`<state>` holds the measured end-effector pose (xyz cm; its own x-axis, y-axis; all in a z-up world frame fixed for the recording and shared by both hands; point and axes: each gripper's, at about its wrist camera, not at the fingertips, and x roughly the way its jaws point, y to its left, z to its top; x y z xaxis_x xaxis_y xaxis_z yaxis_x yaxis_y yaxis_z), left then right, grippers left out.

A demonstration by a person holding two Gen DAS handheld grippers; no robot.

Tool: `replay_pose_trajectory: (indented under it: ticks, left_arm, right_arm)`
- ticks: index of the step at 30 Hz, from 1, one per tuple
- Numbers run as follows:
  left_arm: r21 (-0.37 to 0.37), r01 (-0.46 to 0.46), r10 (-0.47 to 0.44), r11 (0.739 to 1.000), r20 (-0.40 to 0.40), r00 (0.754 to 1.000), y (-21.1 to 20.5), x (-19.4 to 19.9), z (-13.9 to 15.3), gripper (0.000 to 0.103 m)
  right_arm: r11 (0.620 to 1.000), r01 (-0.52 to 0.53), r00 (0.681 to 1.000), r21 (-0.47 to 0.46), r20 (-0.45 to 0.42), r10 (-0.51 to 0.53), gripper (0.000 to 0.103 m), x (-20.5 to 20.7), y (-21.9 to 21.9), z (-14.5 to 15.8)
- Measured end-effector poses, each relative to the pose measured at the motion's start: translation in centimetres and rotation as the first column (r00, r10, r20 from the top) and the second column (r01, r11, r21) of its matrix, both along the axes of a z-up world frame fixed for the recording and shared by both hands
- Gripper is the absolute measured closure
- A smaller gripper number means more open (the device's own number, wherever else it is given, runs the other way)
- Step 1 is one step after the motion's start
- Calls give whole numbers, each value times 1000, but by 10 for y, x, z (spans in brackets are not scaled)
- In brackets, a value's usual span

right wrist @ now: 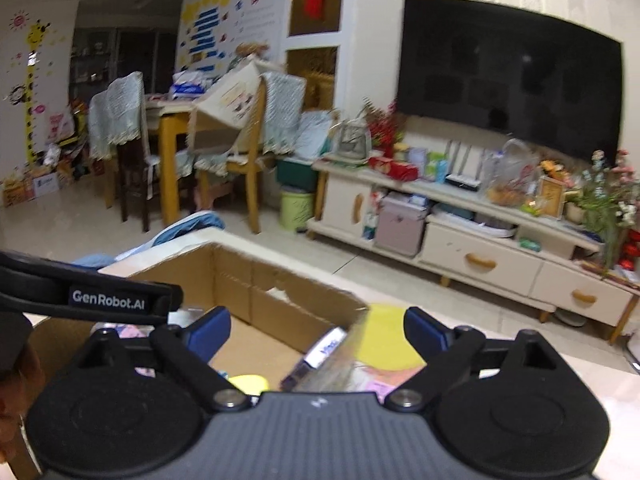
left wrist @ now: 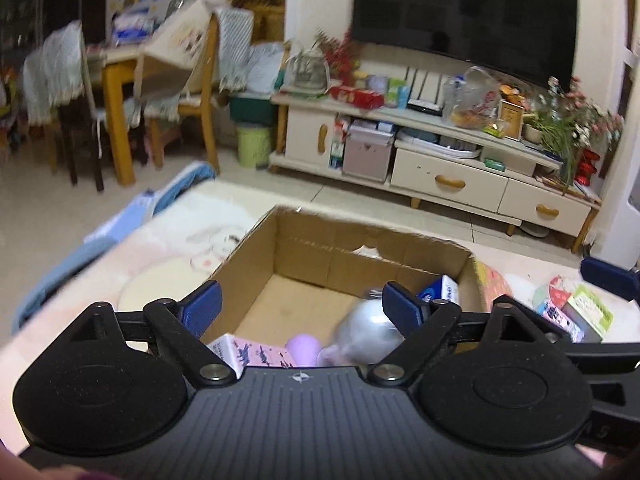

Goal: Organize rigid objects
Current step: 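Open left gripper over cardboard box while right gripper releases tissue pack inside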

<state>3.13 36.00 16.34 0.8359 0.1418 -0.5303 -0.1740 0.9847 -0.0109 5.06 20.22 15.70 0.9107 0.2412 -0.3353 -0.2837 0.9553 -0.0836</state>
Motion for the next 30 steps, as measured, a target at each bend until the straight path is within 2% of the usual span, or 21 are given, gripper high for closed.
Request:
replay_pose_trajectory:
  ticks: [12, 18, 21, 22, 26, 30]
  left_arm:
    - [-35, 50, -50, 998, 1, 999, -1, -11, 0, 0]
    - [-23, 80, -79, 997, 31, 996, -14, -17, 1, 0]
    - [-7, 106, -106, 994, 42, 993, -20, -20, -1, 0]
    - [-3, 114, -114, 993, 43, 993, -22, -21, -1, 0]
    - [8, 156, -157, 988, 50, 986, -29, -23, -2, 0]
    - [26, 191, -192, 981, 50, 980, -35, -24, -5, 0]
  right_arm:
    - [989, 131, 990, 63, 46, -134, 10, -41, -41, -2]
    - [977, 211, 967, 36, 136, -214, 10, -68, -52, -16]
    - [977, 206, 970, 51, 120, -211, 8, -76, -63, -24]
    - [979, 196, 973, 64, 113, -202, 1, -78, -68, -26]
    - [973, 219, 969, 77, 96, -226, 1, -85, -78, -32]
    - [963, 266, 958, 44, 103, -269, 1, -89, -84, -39]
